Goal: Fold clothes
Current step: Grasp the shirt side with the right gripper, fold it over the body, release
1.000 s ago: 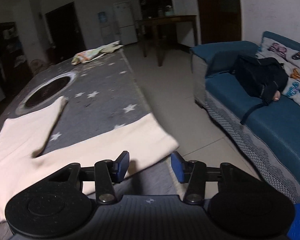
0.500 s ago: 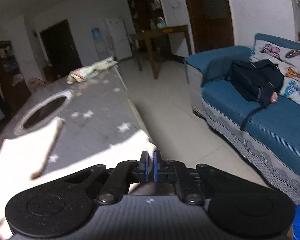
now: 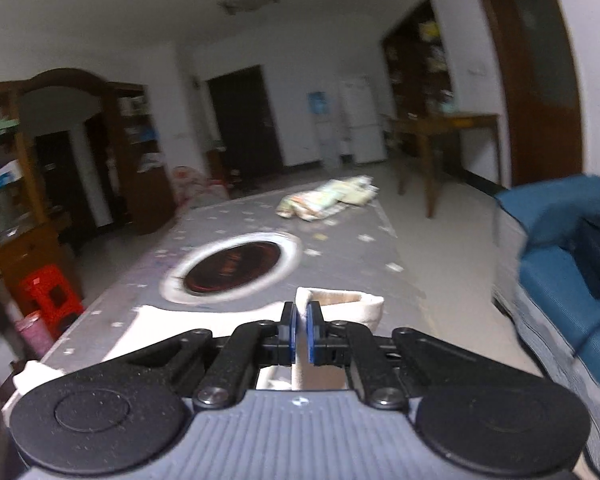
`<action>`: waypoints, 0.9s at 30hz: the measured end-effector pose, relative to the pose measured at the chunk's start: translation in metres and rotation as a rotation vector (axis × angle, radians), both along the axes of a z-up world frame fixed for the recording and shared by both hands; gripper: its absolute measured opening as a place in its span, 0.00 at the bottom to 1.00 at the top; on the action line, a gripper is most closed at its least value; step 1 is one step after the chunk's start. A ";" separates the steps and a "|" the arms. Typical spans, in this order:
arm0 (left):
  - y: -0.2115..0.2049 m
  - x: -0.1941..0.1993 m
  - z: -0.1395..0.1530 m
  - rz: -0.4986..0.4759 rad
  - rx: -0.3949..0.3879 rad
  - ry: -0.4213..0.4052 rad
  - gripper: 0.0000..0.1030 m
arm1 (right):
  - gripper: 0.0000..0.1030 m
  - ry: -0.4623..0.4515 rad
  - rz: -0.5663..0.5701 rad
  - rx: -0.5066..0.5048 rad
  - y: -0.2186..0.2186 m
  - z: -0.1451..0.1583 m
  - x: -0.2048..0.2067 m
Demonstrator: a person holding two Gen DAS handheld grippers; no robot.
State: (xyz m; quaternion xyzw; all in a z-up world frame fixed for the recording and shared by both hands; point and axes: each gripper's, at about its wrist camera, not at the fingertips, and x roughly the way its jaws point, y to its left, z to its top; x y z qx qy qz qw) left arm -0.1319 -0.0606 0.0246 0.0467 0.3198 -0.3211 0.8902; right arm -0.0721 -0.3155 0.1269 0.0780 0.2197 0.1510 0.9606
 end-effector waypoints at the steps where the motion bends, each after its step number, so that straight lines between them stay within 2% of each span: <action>1: 0.004 -0.001 0.002 0.008 -0.008 -0.004 0.55 | 0.04 -0.008 0.026 -0.003 0.009 0.005 0.003; 5: 0.030 -0.002 0.010 0.064 -0.037 -0.022 0.58 | 0.04 -0.024 0.135 -0.034 0.047 0.019 0.011; 9: 0.066 -0.005 0.016 0.168 -0.055 -0.040 0.63 | 0.04 -0.016 0.240 -0.054 0.090 0.020 0.019; 18: 0.137 -0.016 0.018 0.388 -0.092 -0.039 0.66 | 0.04 0.078 0.465 -0.099 0.182 -0.012 0.021; 21: 0.148 -0.017 0.016 0.422 -0.099 -0.028 0.66 | 0.05 0.118 0.528 -0.091 0.204 -0.024 0.016; 23: 0.154 -0.018 0.014 0.439 -0.102 -0.023 0.66 | 0.09 0.134 0.564 -0.078 0.215 -0.028 0.014; 27: 0.154 -0.019 0.017 0.442 -0.100 -0.034 0.66 | 0.15 0.122 0.578 -0.085 0.220 -0.027 0.018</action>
